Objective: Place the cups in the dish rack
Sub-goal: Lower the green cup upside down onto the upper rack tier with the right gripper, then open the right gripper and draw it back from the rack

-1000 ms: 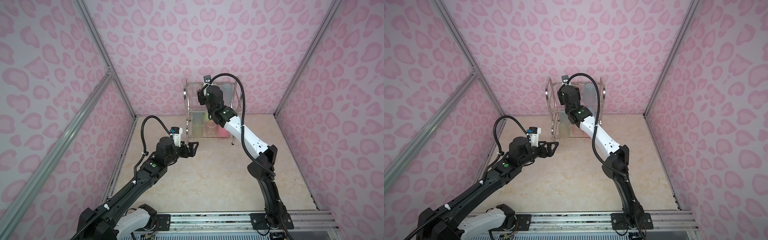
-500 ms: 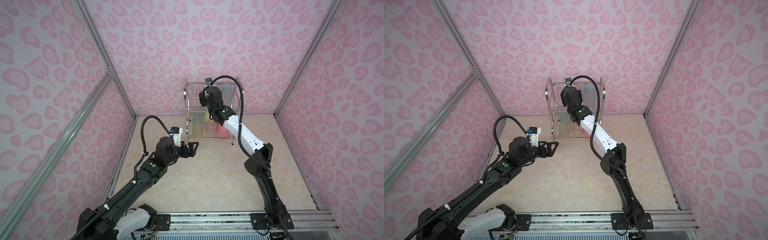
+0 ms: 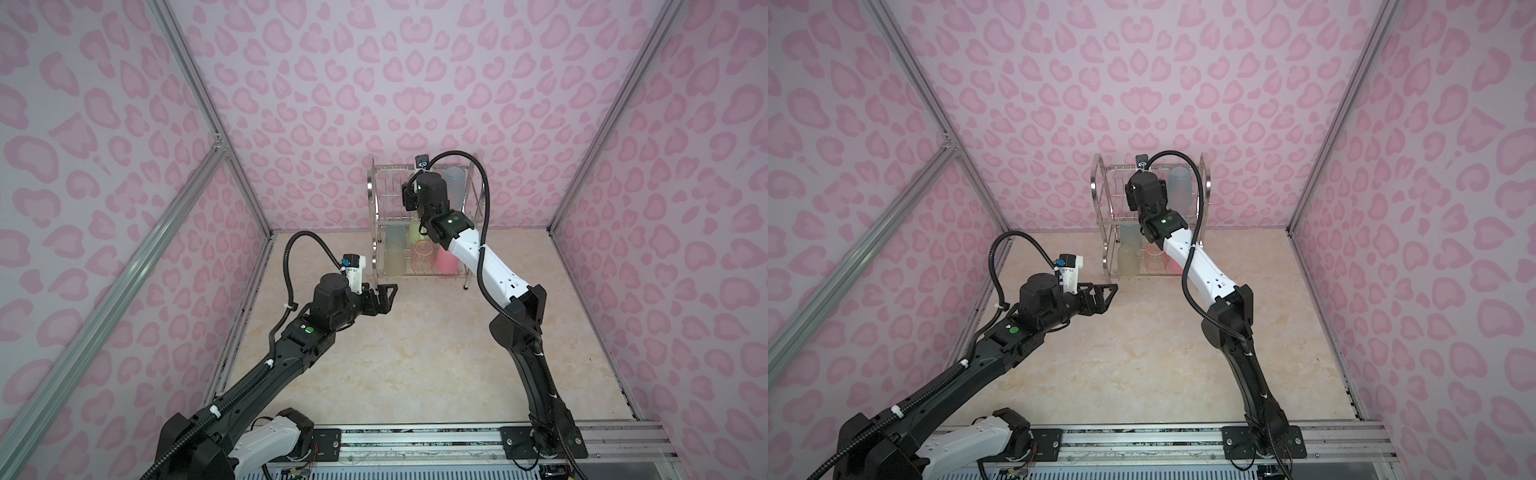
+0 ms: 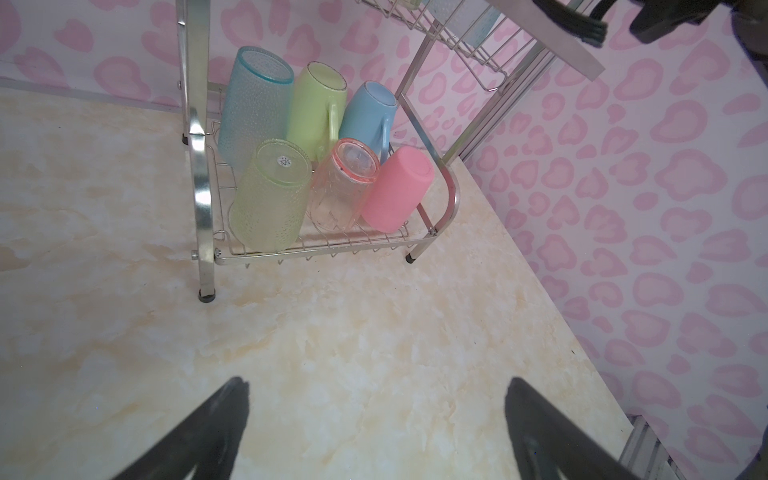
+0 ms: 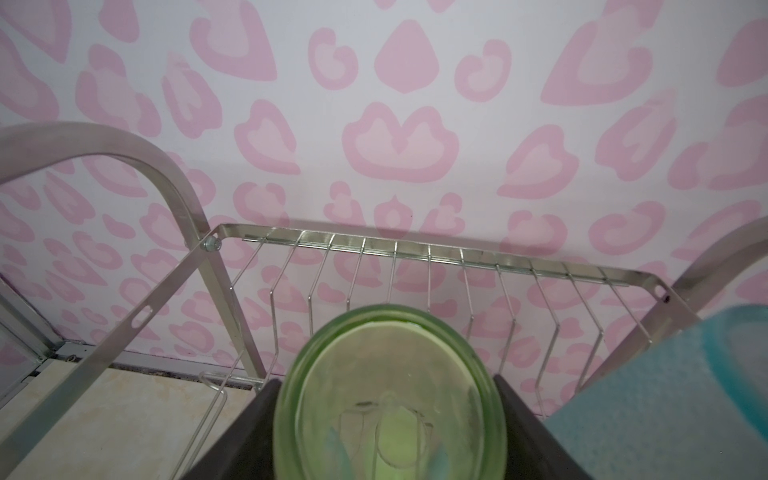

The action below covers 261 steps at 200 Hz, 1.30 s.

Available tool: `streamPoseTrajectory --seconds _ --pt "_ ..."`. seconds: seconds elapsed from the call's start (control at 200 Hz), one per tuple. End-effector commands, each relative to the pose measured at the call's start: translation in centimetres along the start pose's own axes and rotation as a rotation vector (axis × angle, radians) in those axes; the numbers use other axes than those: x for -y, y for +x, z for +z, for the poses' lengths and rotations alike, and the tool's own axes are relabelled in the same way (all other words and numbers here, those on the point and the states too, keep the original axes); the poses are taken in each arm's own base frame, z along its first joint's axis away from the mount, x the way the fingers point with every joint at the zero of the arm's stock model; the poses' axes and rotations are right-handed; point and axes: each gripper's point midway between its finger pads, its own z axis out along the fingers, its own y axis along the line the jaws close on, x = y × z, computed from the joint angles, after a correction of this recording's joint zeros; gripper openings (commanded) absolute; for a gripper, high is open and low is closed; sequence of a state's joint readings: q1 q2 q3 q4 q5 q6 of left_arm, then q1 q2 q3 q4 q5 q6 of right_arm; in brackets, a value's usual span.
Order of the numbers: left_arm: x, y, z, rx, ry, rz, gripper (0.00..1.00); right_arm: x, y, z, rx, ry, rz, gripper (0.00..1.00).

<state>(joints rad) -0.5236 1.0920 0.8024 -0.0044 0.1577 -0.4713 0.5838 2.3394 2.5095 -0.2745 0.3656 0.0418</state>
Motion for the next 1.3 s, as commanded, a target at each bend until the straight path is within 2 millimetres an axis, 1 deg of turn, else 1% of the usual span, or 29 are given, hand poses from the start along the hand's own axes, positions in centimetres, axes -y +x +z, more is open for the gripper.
streamPoseTrajectory --seconds 0.0,0.14,0.23,0.39,0.525,0.59,0.6,0.625,0.745,0.855,0.915,0.945,0.975,0.985,1.02,1.04,1.115,1.135,1.165,1.185,1.205,1.245,1.3 --pt "0.3 -0.5 0.0 0.016 0.011 0.003 0.98 -0.4 0.4 0.4 0.000 -0.009 -0.003 0.71" --pt "0.3 -0.4 0.0 0.014 0.010 0.000 0.98 -0.3 0.1 0.3 0.007 -0.009 -0.009 0.79" --pt "0.2 -0.4 -0.1 0.015 0.009 0.003 0.98 -0.3 -0.3 0.2 0.018 -0.011 -0.009 0.82" --pt "0.3 -0.5 -0.2 0.019 0.007 0.005 0.98 -0.5 -2.3 -0.9 0.059 -0.024 -0.013 0.86" --pt "0.1 -0.7 -0.4 0.029 -0.004 0.010 0.98 -0.8 -4.4 -2.3 0.100 -0.029 -0.029 0.88" --pt "0.0 -0.9 -0.6 0.035 -0.011 0.016 0.98 -1.1 -4.5 -2.5 0.106 -0.028 -0.045 0.90" --pt "0.1 -0.9 -0.7 0.037 -0.012 0.018 0.97 -0.9 -5.5 -3.2 0.123 -0.029 -0.039 0.90" --pt "0.0 -1.0 -0.7 0.038 -0.015 0.019 0.97 -0.7 -6.2 -3.6 0.134 -0.027 -0.038 0.90" --pt "0.0 -1.4 -1.1 0.049 -0.025 0.025 0.98 -0.5 -7.9 -5.0 0.163 -0.029 -0.042 0.91" --pt "0.0 -1.9 -1.6 0.066 -0.040 0.032 0.98 0.0 -9.3 -6.6 0.186 -0.033 -0.045 0.92" --pt "0.1 -2.5 -2.0 0.081 -0.048 0.043 0.98 0.5 -10.2 -7.9 0.202 -0.035 -0.042 0.93" --pt "0.1 -2.8 -2.3 0.089 -0.054 0.047 0.97 0.9 -11.1 -8.9 0.221 -0.038 -0.032 0.93" --pt "0.1 -3.1 -2.5 0.096 -0.062 0.052 0.98 1.1 -11.0 -9.4 0.221 -0.041 -0.035 0.94" --pt "0.1 -3.1 -2.6 0.097 -0.064 0.054 0.97 1.4 -11.6 -9.9 0.233 -0.041 -0.029 0.94" --pt "0.1 -3.5 -2.9 0.106 -0.074 0.062 0.97 1.9 -11.8 -10.8 0.240 -0.045 -0.030 0.94" --pt "0.1 -3.8 -3.1 0.111 -0.081 0.068 0.98 2.2 -12.3 -11.6 0.252 -0.048 -0.026 0.95" --pt "0.0 -4.8 -4.0 0.130 -0.117 0.093 0.98 3.7 -12.8 -14.0 0.265 -0.043 -0.027 0.96" --pt "0.0 -5.1 -4.3 0.138 -0.128 0.101 0.97 4.1 -12.6 -14.4 0.262 -0.038 -0.030 0.96" --pt "-0.2 -5.4 -4.6 0.143 -0.148 0.114 0.98 5.1 -12.9 -15.5 0.270 -0.027 -0.028 0.96" --pt "-0.2 -5.8 -5.0 0.152 -0.161 0.125 0.98 5.5 -12.5 -15.9 0.266 -0.019 -0.031 0.96" --pt "-0.2 -6.3 -5.3 0.161 -0.174 0.134 0.98 6.4 -13.2 -17.0 0.283 -0.010 -0.023 0.96" --pt "-0.5 -7.1 -5.9 0.179 -0.211 0.152 0.98 7.9 -12.7 -18.2 0.283 0.011 -0.022 0.96" --pt "-1.2 -8.1 -6.8 0.200 -0.269 0.169 0.97 10.4 -12.2 -20.1 0.291 0.049 -0.002 0.97"
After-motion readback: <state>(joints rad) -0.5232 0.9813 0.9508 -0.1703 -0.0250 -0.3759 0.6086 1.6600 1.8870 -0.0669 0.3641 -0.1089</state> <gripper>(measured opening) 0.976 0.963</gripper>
